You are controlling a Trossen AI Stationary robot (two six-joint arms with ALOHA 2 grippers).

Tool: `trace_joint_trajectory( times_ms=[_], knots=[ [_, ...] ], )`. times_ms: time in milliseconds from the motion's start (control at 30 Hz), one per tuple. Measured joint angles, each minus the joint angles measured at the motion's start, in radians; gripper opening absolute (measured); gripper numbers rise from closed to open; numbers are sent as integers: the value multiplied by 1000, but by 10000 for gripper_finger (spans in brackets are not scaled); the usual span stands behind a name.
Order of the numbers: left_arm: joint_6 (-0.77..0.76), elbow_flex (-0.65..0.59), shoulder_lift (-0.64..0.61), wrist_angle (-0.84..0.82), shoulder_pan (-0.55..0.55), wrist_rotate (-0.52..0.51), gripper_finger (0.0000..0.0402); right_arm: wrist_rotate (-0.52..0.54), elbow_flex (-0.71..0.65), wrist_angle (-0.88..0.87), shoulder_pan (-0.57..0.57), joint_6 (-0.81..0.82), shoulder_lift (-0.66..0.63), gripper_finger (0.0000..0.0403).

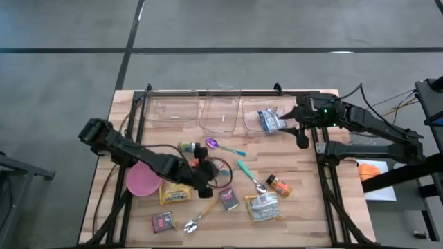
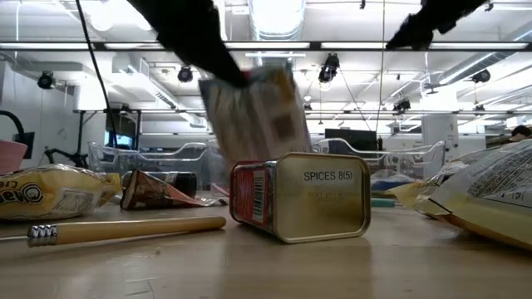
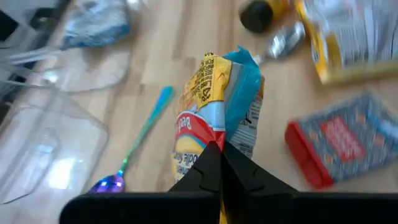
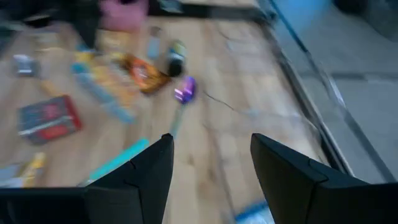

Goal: Pick & Place Food Item
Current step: Put the light yellow noodle pack into the right transparent bin

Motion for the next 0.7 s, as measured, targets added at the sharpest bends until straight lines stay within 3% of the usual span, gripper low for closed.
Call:
trace_joint_trajectory(
  times_ms=[100,333,700],
  knots=[
    [-41,0,-46,0,22,-1,0,-55,0,40,40,-25,11,211],
    [-181,1,-128,11,82,-3,0,-59,0,159,140,-20,75,211],
    [-261,3,-149,126,147,79,0,-92,0,337,214,-17,246,212]
  ],
)
